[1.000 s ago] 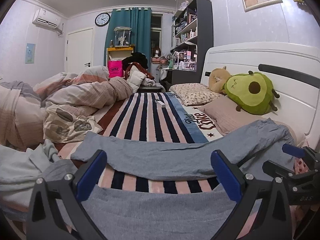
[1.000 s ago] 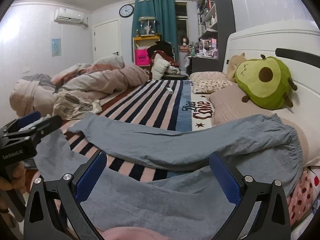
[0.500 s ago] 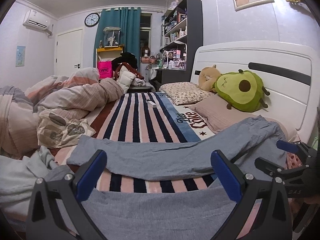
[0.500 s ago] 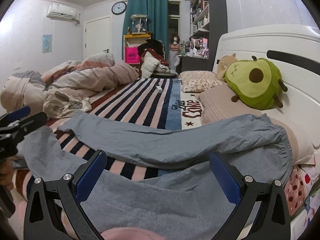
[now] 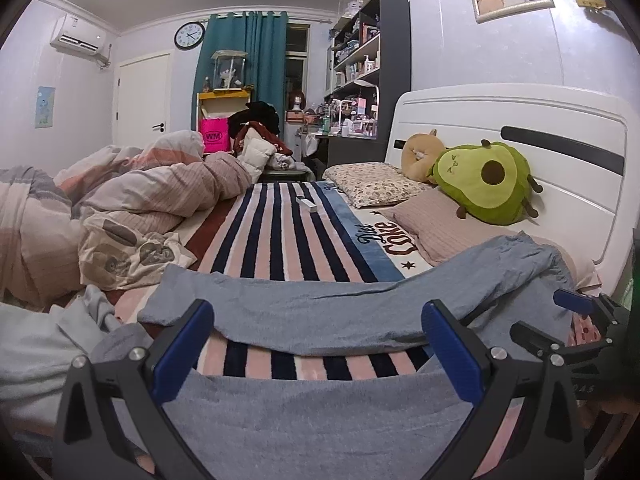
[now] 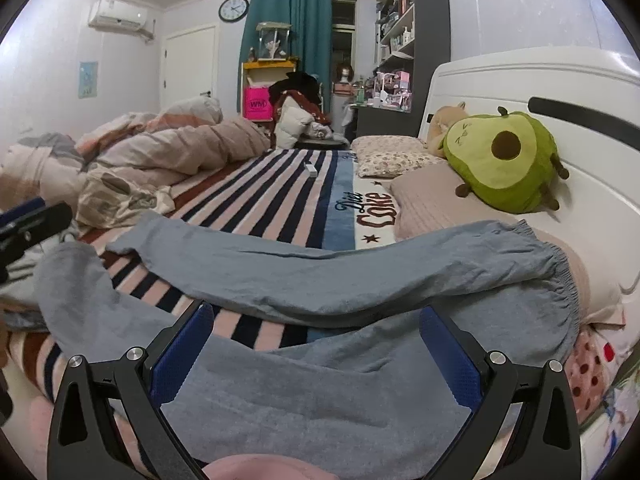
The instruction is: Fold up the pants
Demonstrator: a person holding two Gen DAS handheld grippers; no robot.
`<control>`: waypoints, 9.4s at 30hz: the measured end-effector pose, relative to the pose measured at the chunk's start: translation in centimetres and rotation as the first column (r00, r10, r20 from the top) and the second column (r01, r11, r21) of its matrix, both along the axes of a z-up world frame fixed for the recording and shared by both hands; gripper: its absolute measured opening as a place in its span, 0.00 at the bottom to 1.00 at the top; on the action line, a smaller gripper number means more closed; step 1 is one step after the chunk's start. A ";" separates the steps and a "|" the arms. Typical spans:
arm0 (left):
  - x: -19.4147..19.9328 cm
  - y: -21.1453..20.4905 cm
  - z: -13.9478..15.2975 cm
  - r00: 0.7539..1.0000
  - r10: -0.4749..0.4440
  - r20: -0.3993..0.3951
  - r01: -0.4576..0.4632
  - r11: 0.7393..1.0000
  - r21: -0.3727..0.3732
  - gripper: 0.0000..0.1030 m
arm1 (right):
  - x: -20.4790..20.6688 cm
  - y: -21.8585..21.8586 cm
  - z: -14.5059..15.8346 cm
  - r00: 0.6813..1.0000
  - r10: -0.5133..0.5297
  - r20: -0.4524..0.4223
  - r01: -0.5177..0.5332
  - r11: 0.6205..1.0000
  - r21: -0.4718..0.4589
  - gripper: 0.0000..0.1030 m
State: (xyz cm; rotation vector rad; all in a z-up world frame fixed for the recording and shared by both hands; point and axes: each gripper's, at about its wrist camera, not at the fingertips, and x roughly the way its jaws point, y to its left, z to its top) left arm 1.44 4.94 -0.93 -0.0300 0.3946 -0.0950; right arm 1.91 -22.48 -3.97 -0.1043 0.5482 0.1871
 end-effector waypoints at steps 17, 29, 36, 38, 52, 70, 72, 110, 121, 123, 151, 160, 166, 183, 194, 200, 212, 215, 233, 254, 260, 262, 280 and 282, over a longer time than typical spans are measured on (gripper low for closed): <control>0.2 -1.5 -1.3 0.998 0.056 -0.025 -0.055 0.998 0.008 0.99 | -0.1 -1.4 -0.3 0.999 0.047 0.015 -0.048 0.997 0.068 1.00; 0.4 -2.7 -2.0 0.994 0.094 -0.052 -0.092 0.995 0.029 0.99 | 0.2 -2.7 -0.5 0.994 0.110 0.016 -0.111 0.983 0.146 1.00; 1.0 -3.5 -2.3 0.994 0.083 -0.067 -0.081 0.996 0.040 0.99 | -0.1 -4.4 -0.3 0.996 0.050 0.077 -0.057 0.993 0.105 1.00; 1.4 -3.4 -2.5 0.994 0.069 -0.080 -0.067 0.997 0.028 0.99 | -0.3 -5.3 -0.3 0.995 0.011 0.101 -0.020 0.996 0.092 1.00; 2.0 7.0 -11.5 0.908 0.245 -0.340 -0.292 0.952 -0.092 0.99 | 1.4 -19.2 -5.7 0.956 -0.268 -0.119 0.277 0.959 0.067 0.99; 0.0 8.8 -14.3 0.869 0.258 -0.423 -0.346 0.927 -0.147 0.96 | 2.6 -19.5 -10.4 0.948 -0.152 -0.280 0.223 0.944 0.245 0.09; 0.2 8.8 -14.9 0.865 0.234 -0.444 -0.341 0.923 -0.176 0.90 | 2.6 -19.2 -9.8 0.955 -0.161 -0.247 0.224 0.941 0.252 0.08; 11.7 9.0 -3.6 0.948 0.219 -0.231 -0.219 0.975 0.026 0.02 | 11.4 -17.6 -0.5 0.999 0.007 -0.050 0.005 0.972 0.234 0.04; 21.1 10.4 -5.3 0.912 0.255 -0.321 -0.233 0.967 0.106 0.03 | 19.3 -15.9 0.5 0.998 0.001 -0.068 0.007 0.993 0.116 0.04; 23.4 10.8 -6.3 0.901 0.260 -0.347 -0.230 0.965 0.126 0.03 | 21.2 -15.7 0.0 0.995 -0.010 -0.099 0.019 0.996 0.084 0.04; 21.9 9.7 -7.9 0.895 0.251 -0.370 -0.235 0.968 0.087 0.82 | 18.5 -19.8 0.4 0.977 -0.152 -0.151 0.161 0.986 0.051 0.86; 17.7 7.1 -11.3 0.878 0.123 -0.463 -0.151 0.988 -0.024 0.82 | 14.4 -21.8 -1.5 0.974 -0.044 -0.224 0.109 0.951 0.289 0.86; 17.9 6.6 -12.8 0.869 0.112 -0.481 -0.137 0.990 -0.016 0.82 | 14.6 -20.3 -3.1 0.959 -0.075 -0.273 0.124 0.978 0.169 0.78; 22.0 7.1 -13.9 0.865 0.169 -0.472 -0.189 0.982 0.004 0.82 | 24.0 -22.5 0.5 0.954 -0.297 -0.037 0.291 0.950 -0.114 0.41; 19.7 7.7 -12.8 0.874 0.120 -0.471 -0.165 0.985 -0.055 0.84 | 19.7 -22.7 2.3 0.974 -0.220 -0.063 0.222 0.974 0.037 0.69; 19.0 8.5 -13.8 0.851 0.084 -0.518 -0.189 0.970 -0.154 0.85 | 16.6 -21.7 -1.5 0.955 -0.130 -0.266 0.176 0.972 0.155 0.74; 23.9 12.5 -17.1 0.840 0.201 -0.504 -0.350 0.911 -0.218 0.85 | 22.1 -22.1 -3.9 0.944 -0.205 -0.260 0.254 0.952 0.170 0.81; 25.6 13.6 -17.4 0.834 0.274 -0.478 -0.418 0.880 -0.226 0.83 | 23.5 -21.5 -4.1 0.942 -0.252 -0.223 0.286 0.948 0.139 0.80; 21.4 12.6 -8.8 0.905 0.353 -0.236 -0.379 0.923 -0.071 0.04 | 17.6 -21.5 -0.5 0.962 -0.273 -0.025 0.275 0.956 0.101 0.11; 10.3 10.2 -9.7 0.872 0.339 -0.354 -0.325 0.940 0.100 0.62 | 5.7 -26.7 -1.7 0.909 -0.322 -0.263 0.339 0.941 0.020 0.47; 9.7 10.2 -6.7 0.886 0.383 -0.262 -0.356 0.923 0.146 0.68 | 5.1 -25.1 0.4 0.939 -0.294 -0.178 0.281 0.955 -0.090 0.58; 9.8 10.3 -5.9 0.879 0.419 -0.229 -0.388 0.906 0.169 0.68 | 5.4 -24.0 1.1 0.934 -0.346 -0.092 0.320 0.922 -0.218 0.58; 12.6 4.4 -8.2 0.932 0.134 -0.336 -0.131 0.991 0.033 0.69 | 9.4 -22.7 -4.8 0.927 -0.358 -0.114 0.233 0.786 -0.573 0.63; 13.0 4.1 -8.5 0.930 0.128 -0.344 -0.124 0.992 0.033 0.69 | 9.9 -23.3 -3.8 0.935 -0.342 -0.094 0.245 0.814 -0.526 0.34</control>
